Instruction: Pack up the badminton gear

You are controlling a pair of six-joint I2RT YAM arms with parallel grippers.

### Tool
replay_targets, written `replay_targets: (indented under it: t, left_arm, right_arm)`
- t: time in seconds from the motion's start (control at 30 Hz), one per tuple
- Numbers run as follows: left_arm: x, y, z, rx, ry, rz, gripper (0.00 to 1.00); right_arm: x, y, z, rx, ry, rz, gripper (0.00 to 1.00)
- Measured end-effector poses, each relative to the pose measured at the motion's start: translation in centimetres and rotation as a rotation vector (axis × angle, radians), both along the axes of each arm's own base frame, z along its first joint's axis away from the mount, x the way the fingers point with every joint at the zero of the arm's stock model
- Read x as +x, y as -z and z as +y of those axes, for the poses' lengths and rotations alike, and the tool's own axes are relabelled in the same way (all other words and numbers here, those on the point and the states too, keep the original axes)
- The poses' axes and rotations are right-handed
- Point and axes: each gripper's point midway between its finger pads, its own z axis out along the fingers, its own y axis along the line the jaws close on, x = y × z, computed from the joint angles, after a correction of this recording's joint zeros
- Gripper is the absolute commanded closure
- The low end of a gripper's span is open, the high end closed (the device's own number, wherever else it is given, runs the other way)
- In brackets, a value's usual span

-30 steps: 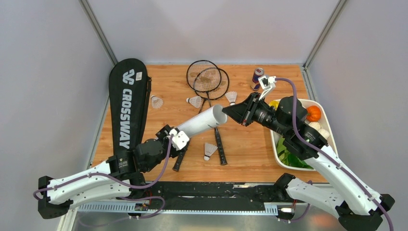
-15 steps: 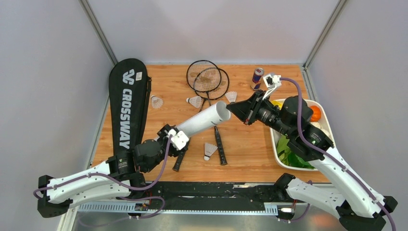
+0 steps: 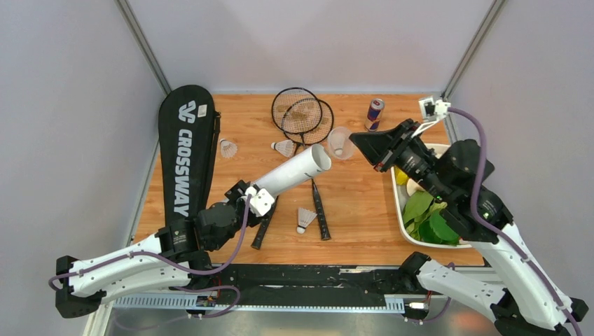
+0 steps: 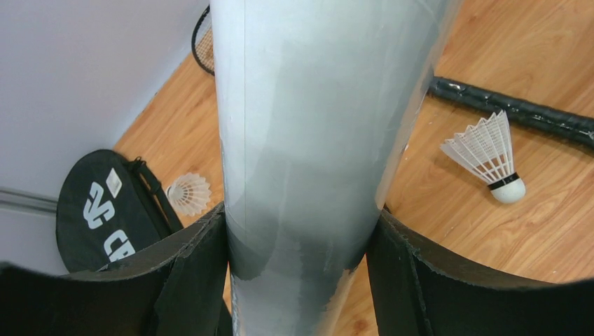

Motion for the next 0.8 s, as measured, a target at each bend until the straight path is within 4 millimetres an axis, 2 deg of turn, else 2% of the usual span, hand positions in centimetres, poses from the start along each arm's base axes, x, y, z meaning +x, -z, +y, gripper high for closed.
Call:
replay_targets:
  t: [0.1, 0.17, 0.27, 0.33, 0.43, 0.53, 0.67, 0.8]
  left_arm:
    - [0.0, 0.3, 0.2, 0.016, -0.008, 0.003, 0.5]
    - [0.1, 0.4, 0.4, 0.019, -0.014, 0.002, 0.5]
    - [0.1, 0.3, 0.5, 0.018, -0.023, -0.001, 0.5]
    - [0.1, 0.1, 0.7, 0.009, -0.025, -0.006, 0.5]
    - [0.0, -0.6, 1.1, -0.022, -0.027, -0.019, 0.5]
    - [-0.1, -1.5, 1.5, -0.066, -0.028, -0.038, 0.5]
    - [-0.3, -2.7, 2.0, -0.129, -0.029, -0.063, 0.5]
    - [-0.4, -3.5, 2.2, -0.169, -0.028, -0.078, 0.5]
  right_arm:
    - [-0.5, -2.2, -1.0, 0.042, 0.021, -0.054, 1.0]
    - [-0.6, -2.9, -1.7, 0.06, 0.051, -0.073, 1.0]
    - [0.1, -2.3, -2.8, 0.066, 0.123, -0.07, 1.0]
    - [1.2, -0.4, -3.5, 0.042, 0.194, -0.04, 1.0]
    - [3.2, 3.5, -4.3, -0.026, 0.303, 0.024, 1.0]
    - [4.7, 8.4, -5.0, -0.119, 0.388, 0.097, 1.0]
    - [5.7, 16.6, -5.6, -0.257, 0.452, 0.217, 1.0]
    - [5.9, 25.3, -6.2, -0.401, 0.488, 0.357, 1.0]
